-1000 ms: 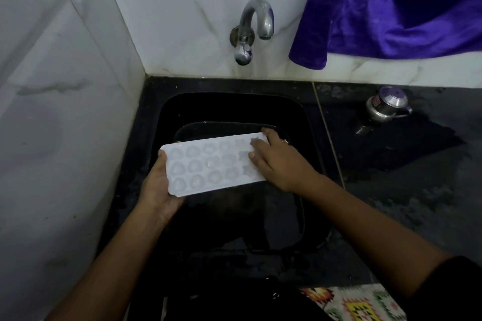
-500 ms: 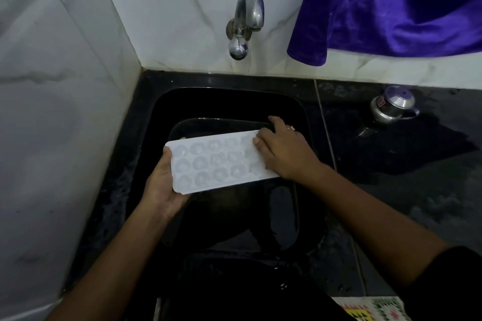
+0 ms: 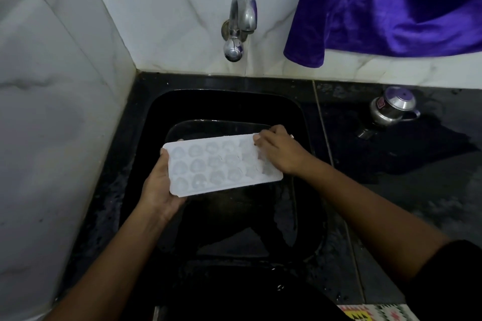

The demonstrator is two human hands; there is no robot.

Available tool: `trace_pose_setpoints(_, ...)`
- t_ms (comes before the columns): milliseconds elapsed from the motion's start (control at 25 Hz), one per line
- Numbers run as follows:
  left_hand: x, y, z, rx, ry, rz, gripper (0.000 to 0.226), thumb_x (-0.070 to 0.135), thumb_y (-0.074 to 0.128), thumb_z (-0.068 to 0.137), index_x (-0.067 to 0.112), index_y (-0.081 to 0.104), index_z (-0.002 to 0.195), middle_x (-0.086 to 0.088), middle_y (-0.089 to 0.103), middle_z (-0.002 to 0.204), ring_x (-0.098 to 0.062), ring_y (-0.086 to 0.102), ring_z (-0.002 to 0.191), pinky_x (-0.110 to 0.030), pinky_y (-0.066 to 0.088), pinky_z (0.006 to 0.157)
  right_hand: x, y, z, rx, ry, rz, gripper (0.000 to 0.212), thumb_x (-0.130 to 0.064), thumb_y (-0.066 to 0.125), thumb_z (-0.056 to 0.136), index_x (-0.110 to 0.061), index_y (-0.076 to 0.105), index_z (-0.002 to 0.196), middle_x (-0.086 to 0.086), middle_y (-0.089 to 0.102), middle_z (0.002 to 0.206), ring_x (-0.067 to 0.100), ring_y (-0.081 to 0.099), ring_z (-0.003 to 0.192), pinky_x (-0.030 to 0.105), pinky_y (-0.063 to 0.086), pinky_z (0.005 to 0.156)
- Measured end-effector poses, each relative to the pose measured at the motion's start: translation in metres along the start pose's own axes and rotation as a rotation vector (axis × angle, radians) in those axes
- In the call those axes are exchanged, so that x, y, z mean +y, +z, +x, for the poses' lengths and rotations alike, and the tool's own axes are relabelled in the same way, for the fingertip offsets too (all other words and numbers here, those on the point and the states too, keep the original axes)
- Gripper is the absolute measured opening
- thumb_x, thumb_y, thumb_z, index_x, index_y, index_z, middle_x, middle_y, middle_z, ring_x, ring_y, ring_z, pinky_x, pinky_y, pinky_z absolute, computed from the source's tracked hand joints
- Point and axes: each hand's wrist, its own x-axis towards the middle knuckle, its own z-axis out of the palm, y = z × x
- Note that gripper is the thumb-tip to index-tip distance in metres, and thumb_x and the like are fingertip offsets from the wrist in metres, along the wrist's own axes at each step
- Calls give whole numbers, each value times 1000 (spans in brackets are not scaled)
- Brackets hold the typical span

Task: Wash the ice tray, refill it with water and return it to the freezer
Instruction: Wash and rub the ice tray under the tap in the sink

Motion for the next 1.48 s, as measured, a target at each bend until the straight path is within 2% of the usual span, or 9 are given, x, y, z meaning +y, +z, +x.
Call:
trace_pose_setpoints(160, -4, -3, 4, -13, -6, 24, 47, 54, 38, 111, 22, 70, 125, -9, 73, 133, -32, 74, 116, -49, 65, 78, -5, 1, 0, 73, -106, -596, 52, -58, 26, 107, -27, 58, 133, 12, 37, 153, 36, 48, 130, 53, 40, 108)
trace_pose_setpoints(280, 2, -1, 2, -24, 0, 4, 48, 52, 37, 111, 22, 73, 121, -9, 76, 128, -30, 77, 110, -47, 66, 73, -2, 6, -2, -12, -47, -258, 51, -59, 31, 107, -33, 55, 144, 8, 22, 166, 35, 35, 145, 48, 33, 116)
trace_pose_setpoints(400, 5, -9, 5, -40, -2, -10, 47, 53, 38, 110, 25, 75, 121, -8, 74, 133, -30, 76, 112, -48, 65, 75, 4, 1, -2, -82, 42, 184, 40, -54, 40, 107, -33, 64, 130, 3, 39, 146, 25, 44, 138, 33, 35, 108)
trace_pose_setpoints(600, -4, -3, 5, -85, -26, -21, 43, 52, 41, 111, 25, 72, 123, -9, 72, 135, -33, 73, 117, -51, 65, 79, 4, 5, 0, 34, -87, -522, 50, -58, 29, 107, -31, 48, 144, 11, 32, 157, 36, 48, 132, 51, 41, 106)
trace_pose_setpoints(760, 6, -8, 5, -81, 1, -20, 46, 53, 39, 109, 24, 65, 134, -8, 70, 139, -31, 73, 118, -50, 65, 78, 12, 1, -2, -133, -28, 37, 46, -55, 38, 107, -39, 50, 148, 3, 27, 160, 30, 35, 147, 42, 30, 121)
trace_pose_setpoints(1000, -4, 4, -5, -97, -7, 6, 52, 51, 39, 109, 28, 85, 100, -7, 77, 124, -28, 77, 107, -48, 66, 78, 4, 0, 0, -1, -98, -590, 50, -56, 30, 108, -29, 48, 145, 13, 21, 165, 39, 42, 139, 53, 40, 110)
trace_pose_setpoints(1160, 4, -5, -3, -84, 11, -4, 45, 52, 39, 110, 25, 72, 122, -8, 74, 133, -30, 75, 114, -50, 66, 80, 8, -6, -1, -149, -28, 64, 38, -50, 41, 108, -34, 58, 139, 7, 36, 150, 28, 40, 141, 42, 34, 119)
trace_pose_setpoints(1360, -4, -1, -7, -111, 16, 8, 44, 51, 41, 109, 27, 76, 116, -9, 73, 134, -31, 74, 116, -52, 65, 83, 7, 2, 1, 43, -129, -536, 46, -54, 32, 108, -31, 50, 142, 9, 36, 149, 34, 52, 124, 48, 47, 99)
trace_pose_setpoints(1480, 2, -1, -8, -89, 7, -47, 46, 51, 42, 108, 25, 79, 113, -9, 73, 133, -31, 74, 115, -51, 65, 80, 9, 2, 1, -49, -101, -140, 46, -52, 37, 108, -34, 50, 149, 4, 32, 156, 29, 45, 138, 46, 40, 114)
